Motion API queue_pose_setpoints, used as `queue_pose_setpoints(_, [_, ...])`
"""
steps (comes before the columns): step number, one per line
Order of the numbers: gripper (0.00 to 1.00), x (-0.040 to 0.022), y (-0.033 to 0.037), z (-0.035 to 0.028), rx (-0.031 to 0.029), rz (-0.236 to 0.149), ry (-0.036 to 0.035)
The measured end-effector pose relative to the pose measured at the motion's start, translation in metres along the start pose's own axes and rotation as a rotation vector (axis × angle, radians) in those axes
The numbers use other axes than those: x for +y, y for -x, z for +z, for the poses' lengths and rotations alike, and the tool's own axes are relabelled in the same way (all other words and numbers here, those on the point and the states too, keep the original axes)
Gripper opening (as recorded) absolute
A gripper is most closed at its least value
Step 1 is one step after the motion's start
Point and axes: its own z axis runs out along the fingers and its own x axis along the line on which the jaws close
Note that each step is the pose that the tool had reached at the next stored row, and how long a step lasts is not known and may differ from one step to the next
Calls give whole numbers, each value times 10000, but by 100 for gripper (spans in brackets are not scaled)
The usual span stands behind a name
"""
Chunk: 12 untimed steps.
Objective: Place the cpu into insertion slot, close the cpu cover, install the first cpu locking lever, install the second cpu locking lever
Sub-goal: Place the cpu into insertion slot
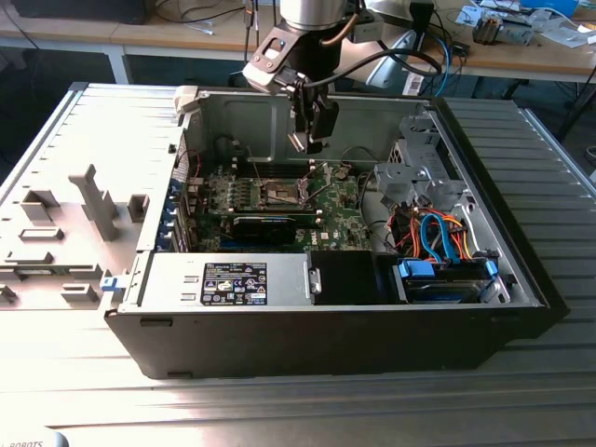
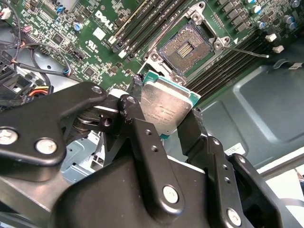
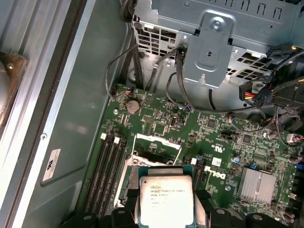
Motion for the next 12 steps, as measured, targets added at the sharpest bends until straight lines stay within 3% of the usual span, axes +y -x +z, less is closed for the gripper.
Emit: queue_pose_setpoints(12, [54,0,0,6,-10,108,-2])
